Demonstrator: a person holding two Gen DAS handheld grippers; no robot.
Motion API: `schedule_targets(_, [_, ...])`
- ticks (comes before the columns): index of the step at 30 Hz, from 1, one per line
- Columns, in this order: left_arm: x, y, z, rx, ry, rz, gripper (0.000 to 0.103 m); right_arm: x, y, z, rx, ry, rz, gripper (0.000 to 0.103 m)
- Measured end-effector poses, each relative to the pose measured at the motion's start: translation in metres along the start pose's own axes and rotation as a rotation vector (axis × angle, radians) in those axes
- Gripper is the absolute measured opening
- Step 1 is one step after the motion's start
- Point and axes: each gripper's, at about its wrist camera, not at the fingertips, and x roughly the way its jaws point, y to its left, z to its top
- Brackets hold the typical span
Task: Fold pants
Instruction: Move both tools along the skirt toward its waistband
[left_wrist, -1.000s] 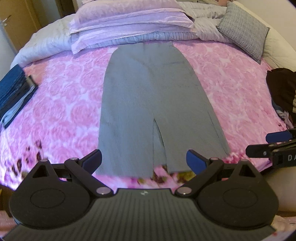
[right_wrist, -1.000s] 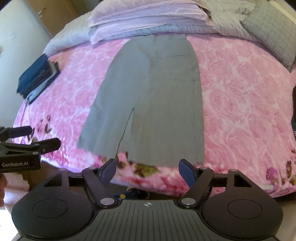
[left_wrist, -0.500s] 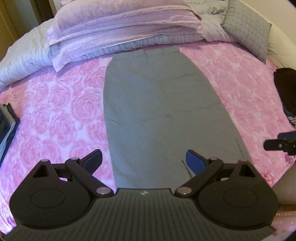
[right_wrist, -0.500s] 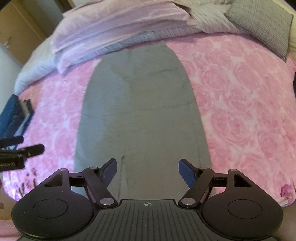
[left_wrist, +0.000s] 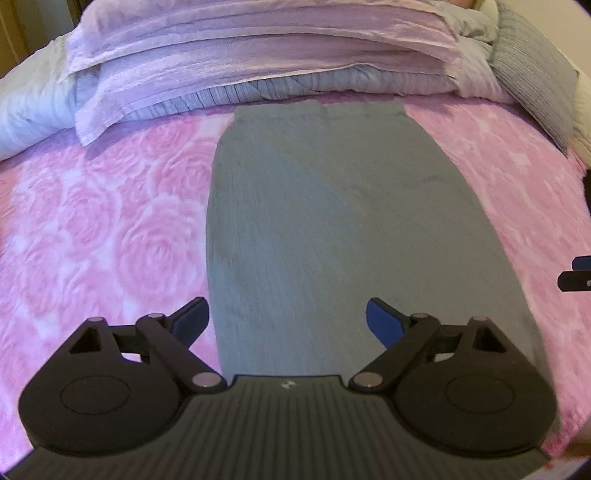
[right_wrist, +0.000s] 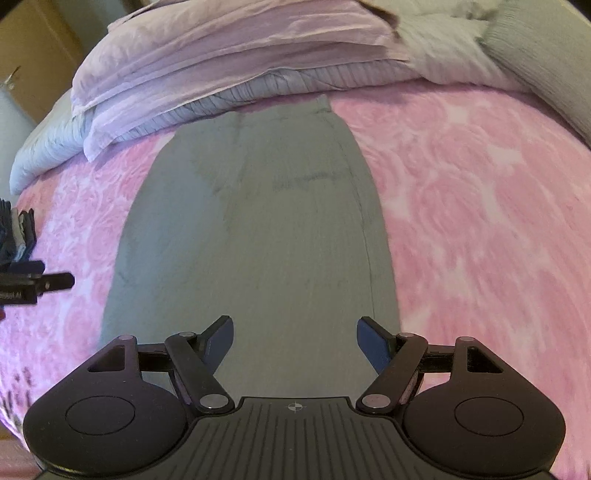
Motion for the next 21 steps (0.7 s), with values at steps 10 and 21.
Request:
schedule_targets(10, [0.141, 0.051, 0.103, 0.078, -0.163, -0.028, 0.066, 0.13, -0.056, 0.112, -0.18, -0.118, 0.109, 0.063])
schedule_targets(21, [0.233, 0.076, 0.199, 0.065, -0.157, -0.067, 0.058, 0.215, -0.076, 0.245, -0.281, -0.186, 0.144, 0.062])
